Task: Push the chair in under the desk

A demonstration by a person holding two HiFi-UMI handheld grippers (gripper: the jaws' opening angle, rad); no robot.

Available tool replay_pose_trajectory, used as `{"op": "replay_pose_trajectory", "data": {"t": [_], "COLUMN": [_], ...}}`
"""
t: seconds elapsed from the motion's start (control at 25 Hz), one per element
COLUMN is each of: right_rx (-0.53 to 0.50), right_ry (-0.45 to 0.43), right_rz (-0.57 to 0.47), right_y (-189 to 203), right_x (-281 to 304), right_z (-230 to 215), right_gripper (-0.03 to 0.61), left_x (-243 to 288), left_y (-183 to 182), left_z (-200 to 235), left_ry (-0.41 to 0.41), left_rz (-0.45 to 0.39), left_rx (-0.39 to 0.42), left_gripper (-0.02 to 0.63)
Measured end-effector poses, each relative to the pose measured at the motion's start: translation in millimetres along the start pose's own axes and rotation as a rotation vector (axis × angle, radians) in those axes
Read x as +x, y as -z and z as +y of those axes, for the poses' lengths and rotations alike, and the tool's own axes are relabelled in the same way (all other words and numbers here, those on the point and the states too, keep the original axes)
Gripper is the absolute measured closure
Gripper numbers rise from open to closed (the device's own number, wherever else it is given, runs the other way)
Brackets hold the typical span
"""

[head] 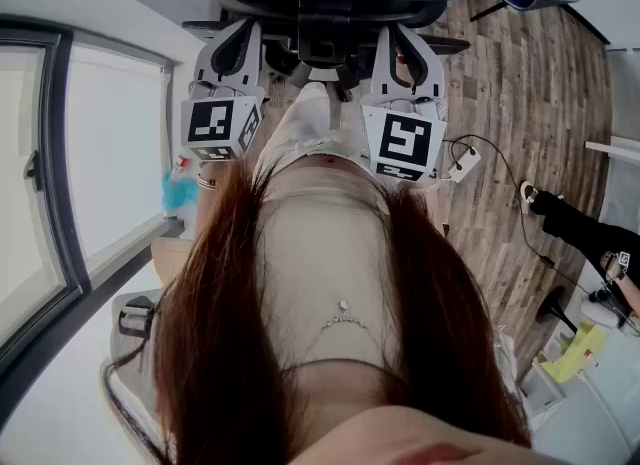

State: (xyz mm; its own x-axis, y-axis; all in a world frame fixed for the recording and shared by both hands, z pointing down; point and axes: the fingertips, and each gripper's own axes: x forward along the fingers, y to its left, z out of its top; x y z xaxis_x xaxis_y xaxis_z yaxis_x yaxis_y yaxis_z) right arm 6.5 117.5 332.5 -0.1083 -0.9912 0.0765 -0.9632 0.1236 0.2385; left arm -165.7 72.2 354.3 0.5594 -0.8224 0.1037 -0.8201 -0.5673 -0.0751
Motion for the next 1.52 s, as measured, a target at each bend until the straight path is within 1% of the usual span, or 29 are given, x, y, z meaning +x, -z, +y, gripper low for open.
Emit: {"op": "replay_pose_trajectory", "data": {"t": [0.24, 0.64, 0.92, 1.04, 1.12, 1.24, 1.52], "right_rx": [0.005, -0.051, -0.057, -0.061, -0.061, -0.062, -0.064], "right_ry": [-0.016, -0.041, -0.057, -0.069, -0.079, -0.099, -0.121], "right_rz": [-0.005, 0.007, 0.025, 0.031, 0.035, 0.045, 0.066], "right_y": [0.3, 7.2, 12.5, 14.3, 15.4, 18.5, 24.0], "right_x": [-2.6, -3.5, -3.0, -3.0, -3.3, -2.9, -3.0], "right_z": [1.3, 2.4, 2.7, 4.1, 5.1, 7.8, 9.7], "right_gripper": [0.552, 0.552, 0.551, 0.549, 0.549, 0.549, 0.538], "left_x": [-1.2, -0.8, -0.7, -3.0, -2.9, -2.1, -2.7], "left_y": [4.2, 9.4, 9.3, 12.3, 12.7, 14.6, 19.8], "left_z": [-3.3, -6.0, -5.7, -5.5, -5.1, -4.3, -4.3], "left_ry": [0.015, 0.036, 0.040, 0.039, 0.043, 0.049, 0.064], "left_rz": [0.014, 0.041, 0.033, 0.067, 0.062, 0.049, 0.077], "left_rx": [-0.002, 0.013, 0.022, 0.022, 0.028, 0.035, 0.062], "left_gripper": [0.609, 0.607, 0.607, 0.606, 0.605, 0.590, 0.551]}}
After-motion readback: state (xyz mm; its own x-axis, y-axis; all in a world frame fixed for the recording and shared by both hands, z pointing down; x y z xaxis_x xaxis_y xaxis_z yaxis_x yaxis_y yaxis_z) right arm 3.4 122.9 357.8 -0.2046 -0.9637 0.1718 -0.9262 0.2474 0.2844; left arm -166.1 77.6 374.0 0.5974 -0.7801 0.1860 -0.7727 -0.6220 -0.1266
